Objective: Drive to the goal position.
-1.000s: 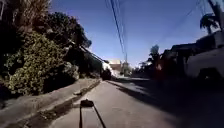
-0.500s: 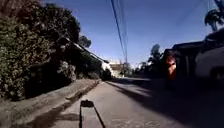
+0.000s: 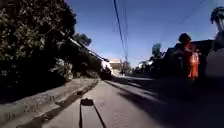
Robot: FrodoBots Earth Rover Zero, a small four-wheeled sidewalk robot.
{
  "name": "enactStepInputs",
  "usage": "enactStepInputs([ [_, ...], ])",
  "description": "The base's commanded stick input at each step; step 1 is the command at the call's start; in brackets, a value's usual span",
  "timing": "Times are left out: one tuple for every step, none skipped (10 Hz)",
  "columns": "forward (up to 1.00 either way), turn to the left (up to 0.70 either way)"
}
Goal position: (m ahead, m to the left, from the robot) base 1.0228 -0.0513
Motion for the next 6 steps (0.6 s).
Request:
enactStepInputs([
  [1.00, -0.09],
  [1.00, -0.09],
  [1.00, -0.08],
  [1.00, -0.07],
  [1.00, -0.01],
  [1.00, 0.00],
])
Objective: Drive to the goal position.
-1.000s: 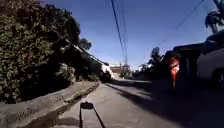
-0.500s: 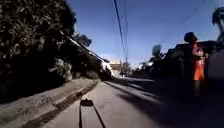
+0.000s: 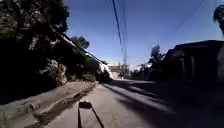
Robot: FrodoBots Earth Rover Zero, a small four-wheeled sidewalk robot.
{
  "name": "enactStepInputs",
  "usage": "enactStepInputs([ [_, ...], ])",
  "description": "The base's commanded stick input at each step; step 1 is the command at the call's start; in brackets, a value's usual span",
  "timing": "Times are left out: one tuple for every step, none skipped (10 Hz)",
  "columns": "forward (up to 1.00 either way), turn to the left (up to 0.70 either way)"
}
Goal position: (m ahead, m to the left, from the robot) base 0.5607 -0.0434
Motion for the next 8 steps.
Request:
enactStepInputs([
  [1.00, 0.00],
  [1.00, 0.00],
  [1.00, 0.00],
  [1.00, -0.01],
  [1.00, -0.03],
  [1.00, -0.04],
  [1.00, -0.04],
  [1.00, -0.10],
])
